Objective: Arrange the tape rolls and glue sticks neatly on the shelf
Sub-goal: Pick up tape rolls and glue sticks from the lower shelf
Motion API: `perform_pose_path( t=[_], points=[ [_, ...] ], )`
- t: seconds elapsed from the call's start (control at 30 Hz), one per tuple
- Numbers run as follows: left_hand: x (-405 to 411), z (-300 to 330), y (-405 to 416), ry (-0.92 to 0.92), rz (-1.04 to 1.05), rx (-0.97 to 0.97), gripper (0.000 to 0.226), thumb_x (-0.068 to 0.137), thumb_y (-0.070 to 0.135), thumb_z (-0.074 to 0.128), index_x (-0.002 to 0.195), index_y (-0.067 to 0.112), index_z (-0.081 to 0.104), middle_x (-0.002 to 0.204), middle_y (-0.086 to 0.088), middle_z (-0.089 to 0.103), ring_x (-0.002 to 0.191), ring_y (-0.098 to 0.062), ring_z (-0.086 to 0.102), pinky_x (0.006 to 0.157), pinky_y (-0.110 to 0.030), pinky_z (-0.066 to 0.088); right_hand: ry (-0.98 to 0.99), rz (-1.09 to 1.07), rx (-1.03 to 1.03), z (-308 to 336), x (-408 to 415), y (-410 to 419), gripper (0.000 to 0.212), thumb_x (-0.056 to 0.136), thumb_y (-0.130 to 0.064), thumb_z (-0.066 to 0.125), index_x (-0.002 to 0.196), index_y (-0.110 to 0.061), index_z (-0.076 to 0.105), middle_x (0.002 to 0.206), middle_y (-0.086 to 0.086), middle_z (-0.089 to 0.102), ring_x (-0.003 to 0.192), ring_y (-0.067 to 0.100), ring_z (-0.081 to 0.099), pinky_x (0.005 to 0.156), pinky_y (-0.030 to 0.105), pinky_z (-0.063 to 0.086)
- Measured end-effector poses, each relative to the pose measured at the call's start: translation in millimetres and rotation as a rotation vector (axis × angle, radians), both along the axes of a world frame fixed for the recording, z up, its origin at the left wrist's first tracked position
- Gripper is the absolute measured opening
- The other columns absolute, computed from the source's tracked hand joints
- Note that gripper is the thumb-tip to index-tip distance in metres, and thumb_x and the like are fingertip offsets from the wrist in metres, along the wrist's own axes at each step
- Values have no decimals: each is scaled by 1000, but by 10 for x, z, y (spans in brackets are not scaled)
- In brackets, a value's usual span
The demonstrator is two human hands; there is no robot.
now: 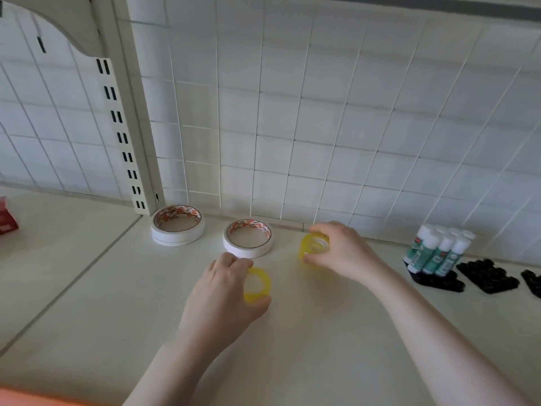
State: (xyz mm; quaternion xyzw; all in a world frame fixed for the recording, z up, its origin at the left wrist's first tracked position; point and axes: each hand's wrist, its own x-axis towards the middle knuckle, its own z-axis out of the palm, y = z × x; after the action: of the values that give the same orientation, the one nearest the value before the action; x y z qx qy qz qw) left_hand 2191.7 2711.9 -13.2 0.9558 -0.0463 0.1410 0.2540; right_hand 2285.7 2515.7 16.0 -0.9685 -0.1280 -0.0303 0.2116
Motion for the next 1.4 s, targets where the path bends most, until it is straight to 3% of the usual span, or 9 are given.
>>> perform_pose_path(
  t=[0.13, 0.3, 0.77, 1.03, 1.27, 1.4],
  points=[
    [4, -14, 12, -48, -15, -14, 61, 82, 49, 59, 135, 27, 40, 123, 9, 42, 116, -10, 40, 90, -17, 31, 32, 5, -18, -82, 94, -25, 66, 71, -32, 77, 131, -20, 53, 126, 2, 55, 116, 17, 51, 91, 24, 38],
    [-6, -39, 11, -71, -34, -35, 63, 81, 51, 59, 136, 28, 39, 124, 11, 41, 117, -9, 39, 89, -17, 31, 55, 3, 46, -176, 160, -41, 64, 70, -28, 78, 129, -23, 55, 124, 0, 55, 114, 15, 52, 84, 20, 35],
    [-10, -10, 6, -64, -50, -72, 63, 80, 49, 62, 135, 29, 41, 122, 12, 41, 114, -8, 41, 86, -15, 30, 76, -11, 78, -247, 166, -112, 67, 67, -25, 79, 129, -24, 55, 130, -4, 55, 117, 14, 52, 93, 23, 39],
    [15, 56, -28, -35, -32, -175, 60, 75, 41, 70, 129, 27, 51, 113, 12, 44, 107, -11, 49, 80, -15, 32, 106, 53, 141, -182, 57, -217, 90, 60, -23, 86, 138, -28, 42, 133, -2, 50, 118, 15, 50, 102, 35, 40],
    [41, 187, -128, -30, -70, -212, 58, 75, 38, 71, 129, 25, 53, 116, 12, 47, 103, -9, 52, 79, -13, 33, 10, -19, -84, -115, -193, -612, 70, 82, -26, 67, 143, -29, 33, 140, 0, 44, 122, 19, 48, 98, 31, 40],
    [185, 246, -239, -44, -84, -196, 62, 74, 43, 72, 129, 23, 53, 124, 8, 49, 108, -11, 51, 87, -18, 39, 0, -53, -213, -141, -395, -856, 63, 87, -31, 58, 143, -31, 31, 137, -4, 44, 120, 16, 48, 95, 28, 39]
  ],
)
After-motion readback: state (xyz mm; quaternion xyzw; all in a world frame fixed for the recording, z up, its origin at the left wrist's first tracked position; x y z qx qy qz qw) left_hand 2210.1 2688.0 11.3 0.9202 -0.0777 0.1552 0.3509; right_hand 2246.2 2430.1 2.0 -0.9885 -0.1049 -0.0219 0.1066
